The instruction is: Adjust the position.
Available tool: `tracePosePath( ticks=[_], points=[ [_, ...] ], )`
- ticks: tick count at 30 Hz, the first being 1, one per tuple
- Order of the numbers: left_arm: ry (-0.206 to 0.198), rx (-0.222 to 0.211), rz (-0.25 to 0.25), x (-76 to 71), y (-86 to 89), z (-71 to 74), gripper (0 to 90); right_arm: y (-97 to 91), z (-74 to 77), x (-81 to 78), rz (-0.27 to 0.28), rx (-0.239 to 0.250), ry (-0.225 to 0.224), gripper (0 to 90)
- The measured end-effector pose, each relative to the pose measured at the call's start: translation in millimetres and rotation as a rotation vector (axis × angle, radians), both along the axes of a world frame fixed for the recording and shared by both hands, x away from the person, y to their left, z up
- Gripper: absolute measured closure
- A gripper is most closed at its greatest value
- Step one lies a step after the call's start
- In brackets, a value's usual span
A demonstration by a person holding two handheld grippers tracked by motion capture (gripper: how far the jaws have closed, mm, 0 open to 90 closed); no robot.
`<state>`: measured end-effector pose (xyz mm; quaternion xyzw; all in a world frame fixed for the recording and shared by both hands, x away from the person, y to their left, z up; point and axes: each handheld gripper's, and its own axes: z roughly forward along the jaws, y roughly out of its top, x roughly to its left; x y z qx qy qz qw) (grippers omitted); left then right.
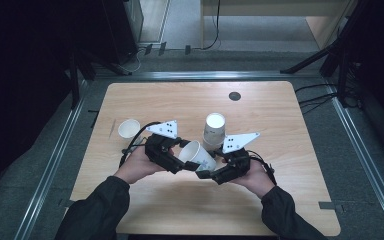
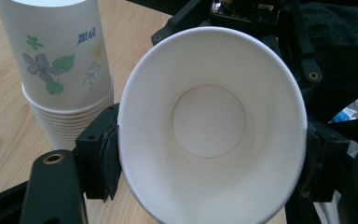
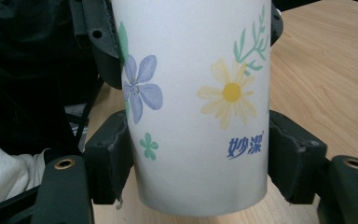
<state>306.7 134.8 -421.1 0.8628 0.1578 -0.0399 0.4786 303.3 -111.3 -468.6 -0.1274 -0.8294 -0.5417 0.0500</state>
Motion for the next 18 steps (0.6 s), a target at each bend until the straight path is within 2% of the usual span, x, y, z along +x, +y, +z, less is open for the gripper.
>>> tracePosePath(
  ticks=[12, 13, 14, 18],
  points=[
    [-0.016, -0.015, 0.018, 1.0, 7.9, 5.4, 23.8, -0.9, -2.0, 1.3, -0.002, -0.024, 0.008, 25.2],
    [-0.018, -0.015, 0.023, 1.3, 10.0, 7.3, 23.8, -0.8, -3.5, 2.0, -0.001, -0.031, 0.010, 24.4],
    [-0.022, -0.017, 0.026, 1.2, 11.4, 8.4, 23.8, -0.2, -6.0, 1.7, -0.012, -0.059, 0.017, 23.9],
    [-0.032, -0.019, 0.040, 1.9, 17.5, 12.2, 23.8, 2.8, -13.5, 0.7, -0.021, -0.115, -0.004, 21.6]
  ],
)
